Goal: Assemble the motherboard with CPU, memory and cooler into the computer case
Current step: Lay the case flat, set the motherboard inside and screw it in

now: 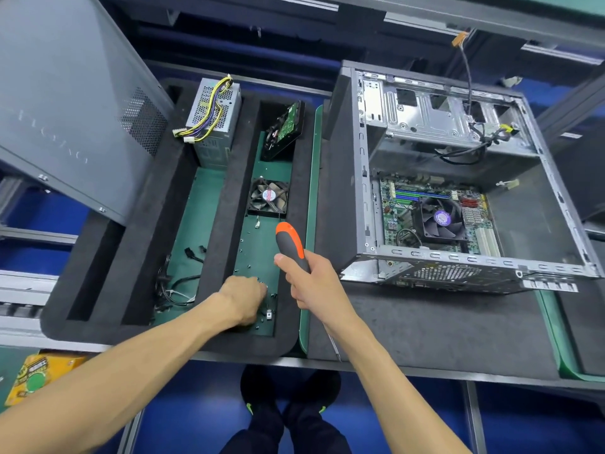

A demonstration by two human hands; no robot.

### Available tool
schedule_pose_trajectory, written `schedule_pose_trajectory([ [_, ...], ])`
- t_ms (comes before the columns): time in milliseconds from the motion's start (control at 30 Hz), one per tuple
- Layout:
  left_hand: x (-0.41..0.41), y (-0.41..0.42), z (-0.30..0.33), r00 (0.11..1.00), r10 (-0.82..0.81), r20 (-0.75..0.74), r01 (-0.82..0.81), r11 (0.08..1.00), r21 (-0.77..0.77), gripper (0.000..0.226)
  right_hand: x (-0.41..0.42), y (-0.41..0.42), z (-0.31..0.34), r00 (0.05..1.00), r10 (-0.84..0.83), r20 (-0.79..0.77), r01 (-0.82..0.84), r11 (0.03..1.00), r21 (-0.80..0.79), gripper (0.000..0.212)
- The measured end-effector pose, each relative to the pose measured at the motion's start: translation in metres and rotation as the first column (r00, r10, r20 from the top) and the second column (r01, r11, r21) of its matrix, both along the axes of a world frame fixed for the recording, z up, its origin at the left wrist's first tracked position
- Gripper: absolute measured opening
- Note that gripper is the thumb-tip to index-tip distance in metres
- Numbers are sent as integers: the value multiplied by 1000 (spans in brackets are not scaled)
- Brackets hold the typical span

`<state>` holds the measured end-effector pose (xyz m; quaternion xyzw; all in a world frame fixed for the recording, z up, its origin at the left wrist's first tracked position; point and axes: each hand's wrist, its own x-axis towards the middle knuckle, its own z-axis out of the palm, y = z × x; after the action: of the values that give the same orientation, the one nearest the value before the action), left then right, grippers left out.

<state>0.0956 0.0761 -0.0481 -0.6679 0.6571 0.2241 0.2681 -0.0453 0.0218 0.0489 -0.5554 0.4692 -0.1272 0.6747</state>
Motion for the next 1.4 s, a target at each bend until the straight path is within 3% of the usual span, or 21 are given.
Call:
schedule_pose_trajectory([
  [67,10,-10,15,972,169,-162,-181,981,-64,12,1,-2,7,1000,10,14,-10,1000,-16,32],
  [100,17,-17,22,916,276,-291,-306,950,-62,9,2,-3,12,1000,18,24,-17,999,-27,31],
  [200,30,-35,47,630,482,-609,-540,835,102,10,5,-10,33,996,25,80,-21,999,-47,32],
  [300,41,-43,80,523,448,-725,-498,851,166,12,4,-24,61,975,-31,222,30,1000,6,37],
  [400,53,-47,121,311,433,-846,-414,863,289,9,-4,-41,93,910,-108,401,81,993,83,22],
  [500,46,-54,166,139,363,-921,-429,860,274,12,-23,-65,118,798,-243,552,144,965,218,22],
  [600,20,-70,204,-101,250,-963,-575,775,262,24,-42,-93,138,627,-390,675,184,915,358,27],
  [667,0,-84,220,-232,159,-960,-647,711,274,18,-53,-112,147,529,-469,708,252,883,397,29],
  [767,-30,-109,232,-367,79,-927,-718,610,336,13,-80,-139,149,484,-534,693,365,843,395,34],
  [867,-62,-133,237,-365,44,-930,-786,520,333,13,-114,-166,146,457,-573,680,414,814,408,39],
  [1033,-116,-171,238,-396,36,-918,-810,456,368,25,-156,-210,141,420,-606,675,420,790,448,36],
  [1167,-148,-196,239,-339,34,-940,-850,418,321,12,-179,-235,136,386,-619,684,377,783,496,32],
  [1300,-169,-214,238,-216,41,-975,-906,363,216,11,-195,-251,130,372,-652,661,354,758,548,36],
  [1400,-177,-224,235,-187,33,-982,-930,315,188,13,-200,-261,125,345,-679,648,342,734,586,37],
])
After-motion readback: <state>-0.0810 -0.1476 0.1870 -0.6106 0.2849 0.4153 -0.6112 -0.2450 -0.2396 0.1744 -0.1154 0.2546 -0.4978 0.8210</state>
